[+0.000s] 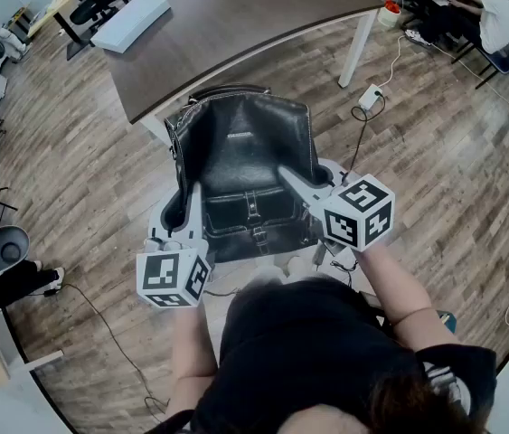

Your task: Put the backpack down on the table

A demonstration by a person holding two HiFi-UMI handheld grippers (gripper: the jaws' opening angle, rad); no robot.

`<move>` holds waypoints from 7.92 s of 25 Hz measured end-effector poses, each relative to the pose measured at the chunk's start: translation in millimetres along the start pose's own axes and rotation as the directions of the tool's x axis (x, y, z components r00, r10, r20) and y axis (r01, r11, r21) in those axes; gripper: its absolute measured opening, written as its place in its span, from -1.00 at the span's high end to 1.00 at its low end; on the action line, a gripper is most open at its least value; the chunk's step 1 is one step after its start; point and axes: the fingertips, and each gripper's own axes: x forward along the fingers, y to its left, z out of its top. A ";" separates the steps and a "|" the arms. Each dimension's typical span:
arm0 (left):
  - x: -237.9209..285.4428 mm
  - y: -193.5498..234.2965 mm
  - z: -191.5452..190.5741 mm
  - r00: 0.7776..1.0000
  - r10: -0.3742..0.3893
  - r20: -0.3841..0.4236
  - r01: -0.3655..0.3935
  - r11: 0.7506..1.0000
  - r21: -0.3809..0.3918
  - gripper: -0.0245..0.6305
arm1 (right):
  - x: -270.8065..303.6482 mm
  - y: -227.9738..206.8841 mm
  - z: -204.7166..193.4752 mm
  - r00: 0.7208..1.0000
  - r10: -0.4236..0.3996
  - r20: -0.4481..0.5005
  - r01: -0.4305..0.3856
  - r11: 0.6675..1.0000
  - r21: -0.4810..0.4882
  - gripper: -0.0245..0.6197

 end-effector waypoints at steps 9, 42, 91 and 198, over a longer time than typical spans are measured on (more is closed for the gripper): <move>-11.4 23.0 -8.0 1.000 0.008 -0.012 -0.008 1.000 -0.016 0.76 | 20.4 16.1 -6.7 1.000 0.014 -0.019 -0.014 1.000 0.012 0.73; 77.0 110.2 18.6 0.998 0.059 -0.034 -0.060 0.998 -0.031 0.76 | 133.5 -35.1 48.9 0.996 0.061 -0.064 -0.061 0.998 0.011 0.73; 327.1 278.7 111.1 0.996 0.073 -0.042 -0.073 0.997 0.007 0.76 | 361.9 -194.8 205.2 0.994 0.091 -0.064 -0.090 0.996 0.018 0.73; 611.2 470.7 113.3 0.896 0.438 -0.078 -0.442 0.897 -0.034 0.58 | 651.9 -443.8 317.2 0.991 0.019 -0.132 -0.045 0.979 -0.199 0.30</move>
